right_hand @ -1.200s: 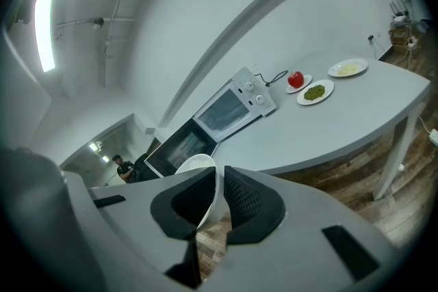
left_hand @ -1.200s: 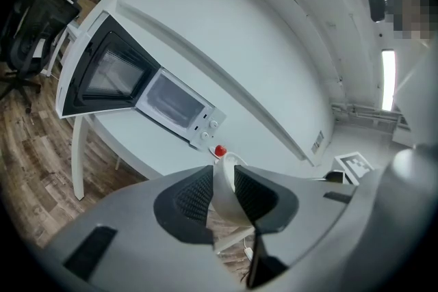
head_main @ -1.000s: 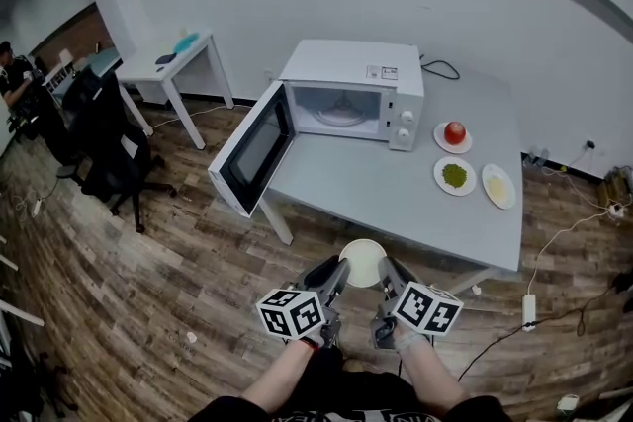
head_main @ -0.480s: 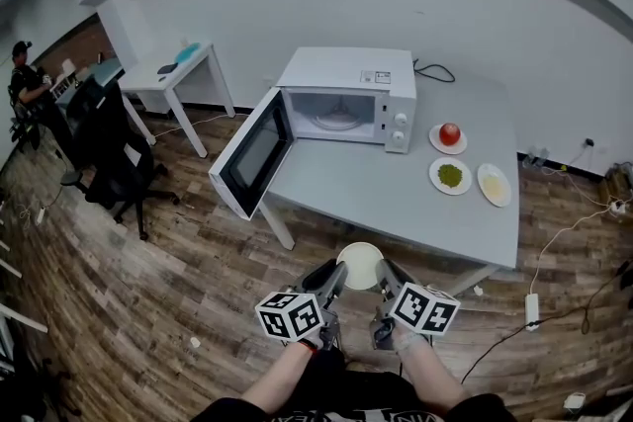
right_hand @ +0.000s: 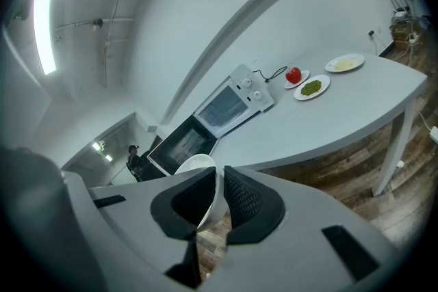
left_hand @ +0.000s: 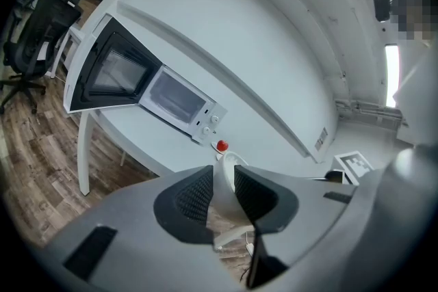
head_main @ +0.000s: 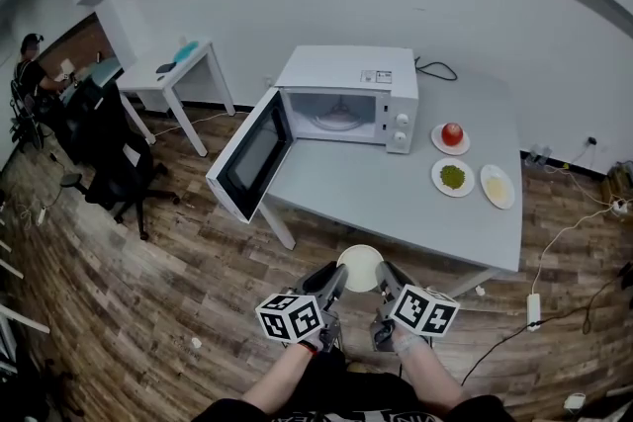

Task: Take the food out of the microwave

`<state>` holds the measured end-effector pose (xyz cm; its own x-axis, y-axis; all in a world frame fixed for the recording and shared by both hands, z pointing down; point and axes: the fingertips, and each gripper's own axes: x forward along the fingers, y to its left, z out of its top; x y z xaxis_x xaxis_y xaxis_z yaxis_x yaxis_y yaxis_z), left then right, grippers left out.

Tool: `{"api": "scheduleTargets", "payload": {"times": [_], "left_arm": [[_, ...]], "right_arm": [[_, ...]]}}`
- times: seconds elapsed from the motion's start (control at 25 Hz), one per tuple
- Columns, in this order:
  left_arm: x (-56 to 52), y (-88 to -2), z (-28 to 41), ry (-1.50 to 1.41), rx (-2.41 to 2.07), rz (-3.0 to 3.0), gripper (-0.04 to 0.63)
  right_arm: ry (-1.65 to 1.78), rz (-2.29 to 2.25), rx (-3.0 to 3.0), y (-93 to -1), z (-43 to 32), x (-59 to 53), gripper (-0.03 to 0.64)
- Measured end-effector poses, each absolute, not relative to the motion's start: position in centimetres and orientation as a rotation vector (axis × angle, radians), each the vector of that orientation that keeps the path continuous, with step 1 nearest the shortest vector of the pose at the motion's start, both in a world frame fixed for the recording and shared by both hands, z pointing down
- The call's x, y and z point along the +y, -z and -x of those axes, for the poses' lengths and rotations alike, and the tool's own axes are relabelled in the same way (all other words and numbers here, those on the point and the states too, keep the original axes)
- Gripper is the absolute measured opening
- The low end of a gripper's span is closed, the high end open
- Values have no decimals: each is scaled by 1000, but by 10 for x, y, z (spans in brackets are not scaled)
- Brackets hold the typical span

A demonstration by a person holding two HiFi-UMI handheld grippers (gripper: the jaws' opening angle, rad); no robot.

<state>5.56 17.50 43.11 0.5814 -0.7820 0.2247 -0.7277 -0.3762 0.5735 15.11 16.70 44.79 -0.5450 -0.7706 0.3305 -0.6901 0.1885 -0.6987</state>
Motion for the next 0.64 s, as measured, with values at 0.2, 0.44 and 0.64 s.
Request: {"api": "scheduleTargets", "payload": {"times": [0.2,0.44,0.64], "left_arm": [[165,-436,-51,102,-1198,-2160,97],[153,-441,-45,100,-1198,-2144,97],[139,-444,-41,93,-1196,-2135,97]], "right_arm": [[1316,1445,2348,-452,-147,157,51],[1324,1451,2353,-454,-141,143,51],[1340,1451,2352,-457,-137,129,51]]}}
